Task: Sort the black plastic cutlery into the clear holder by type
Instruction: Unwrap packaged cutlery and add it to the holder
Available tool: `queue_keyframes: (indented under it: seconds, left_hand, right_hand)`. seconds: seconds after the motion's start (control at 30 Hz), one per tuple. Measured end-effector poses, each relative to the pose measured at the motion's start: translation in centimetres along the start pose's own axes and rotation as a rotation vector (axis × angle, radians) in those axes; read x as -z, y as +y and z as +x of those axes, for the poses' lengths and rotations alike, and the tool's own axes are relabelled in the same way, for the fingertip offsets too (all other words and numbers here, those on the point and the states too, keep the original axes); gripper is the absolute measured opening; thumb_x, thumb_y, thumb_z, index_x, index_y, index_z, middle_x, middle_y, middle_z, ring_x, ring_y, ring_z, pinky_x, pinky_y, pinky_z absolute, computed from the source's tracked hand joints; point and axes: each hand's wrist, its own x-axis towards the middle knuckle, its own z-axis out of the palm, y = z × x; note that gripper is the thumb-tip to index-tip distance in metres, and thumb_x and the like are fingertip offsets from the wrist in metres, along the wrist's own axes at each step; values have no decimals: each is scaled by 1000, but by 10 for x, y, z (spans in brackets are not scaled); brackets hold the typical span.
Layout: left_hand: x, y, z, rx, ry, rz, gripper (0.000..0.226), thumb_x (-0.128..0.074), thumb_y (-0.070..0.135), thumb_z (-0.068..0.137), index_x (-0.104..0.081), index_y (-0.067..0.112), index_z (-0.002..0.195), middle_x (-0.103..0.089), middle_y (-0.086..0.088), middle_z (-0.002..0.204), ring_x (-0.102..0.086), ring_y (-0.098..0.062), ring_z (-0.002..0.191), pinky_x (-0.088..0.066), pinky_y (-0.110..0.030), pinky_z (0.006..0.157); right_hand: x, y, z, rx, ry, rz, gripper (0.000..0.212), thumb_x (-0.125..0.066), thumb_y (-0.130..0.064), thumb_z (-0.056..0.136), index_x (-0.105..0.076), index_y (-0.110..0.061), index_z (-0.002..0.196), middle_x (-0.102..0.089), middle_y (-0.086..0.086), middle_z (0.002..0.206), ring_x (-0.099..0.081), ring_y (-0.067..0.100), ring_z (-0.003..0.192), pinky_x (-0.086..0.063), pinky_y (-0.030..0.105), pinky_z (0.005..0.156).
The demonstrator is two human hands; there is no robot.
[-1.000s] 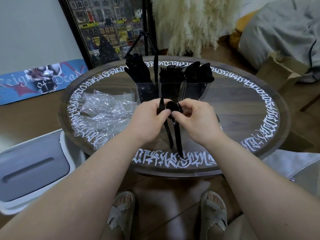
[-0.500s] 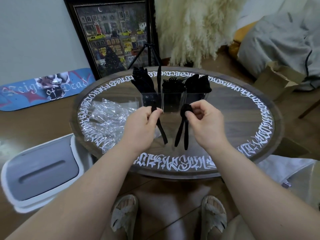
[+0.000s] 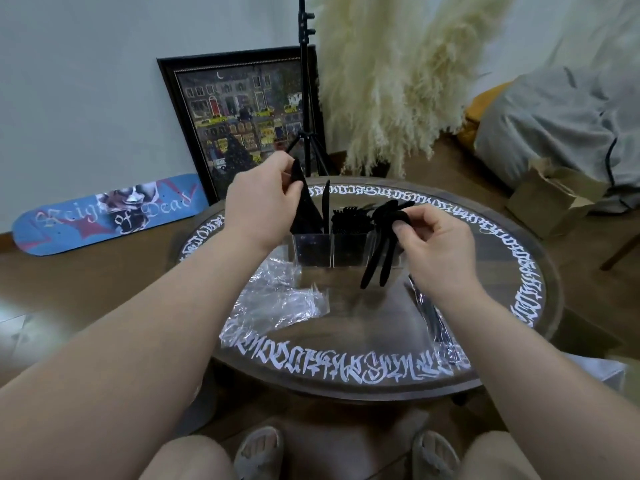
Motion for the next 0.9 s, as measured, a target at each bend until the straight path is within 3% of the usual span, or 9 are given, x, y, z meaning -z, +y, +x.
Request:
queue_keyframes:
  seconds: [0.13,0.33,0.47,0.53,0.63,0.73,0.83,0.9]
  left_hand:
    - [-18,-5,8,7,-88,67,12,-53,25,94,-57,15,98,-67,-6,87,-60,-32,83,-47,-37,69]
    - [-48,-14,11,-13,-310,246,28,-40,32,100,-55,14,84,-56,-2,79,-56,-32,84,-37,-34,60]
    - [-65,-20,10,-111,-410,436,34,-39,39,101,-69,23,105,-57,0,111,-46,-27,104,-38,-32,79]
    - [-74,-24,7,-118,-400,456,34,-45,43,97,-68,25,115,-55,1,114,-41,-27,106,-40,-34,88]
    - [-76,-23,-1,-108,-231,310,40,-59,42,90,-61,21,124,-53,-4,113,-45,-29,105,-42,-41,91]
    - [-72,-7,-11,-291,-68,115,36,-54,32,87,-66,16,117,-60,-4,109,-52,-26,101,-44,-37,88]
    - [-67,16,-18,-279,-297,-97,38,-52,28,89,-62,19,124,-67,3,106,-60,-18,96,-46,-30,87]
    - [-67,22,-19,-250,-365,-160,34,-59,23,90,-62,24,124,-70,6,96,-64,-16,88,-49,-32,83]
  right_hand:
    - [-1,8,9,-9,-22,-11,21,-66,-12,87,-66,-30,79,-70,-9,79,-67,15,79,-55,40,81]
    - [-3,22,21,2,-67,-26,27,-66,-10,87,-64,-34,77,-70,-10,80,-67,13,81,-54,40,83]
    - [-8,30,28,15,-108,-17,28,-65,-9,88,-64,-35,78,-70,-6,83,-66,17,80,-53,42,82]
    - [-11,35,31,33,-121,-33,29,-64,-9,88,-63,-37,79,-69,-4,85,-64,18,80,-53,43,82]
    - [-13,38,35,40,-152,-53,31,-63,-9,88,-62,-38,79,-68,-8,85,-62,12,76,-53,36,81]
    - [-16,38,38,33,-182,-56,27,-62,-9,89,-63,-35,81,-67,-11,82,-60,9,73,-52,29,77]
    - [-21,35,40,42,-216,-61,25,-63,-9,88,-65,-33,82,-66,-14,77,-60,9,70,-51,29,74]
    - [-22,33,40,51,-231,-59,26,-64,-8,87,-67,-34,84,-67,-14,78,-63,11,74,-54,34,77]
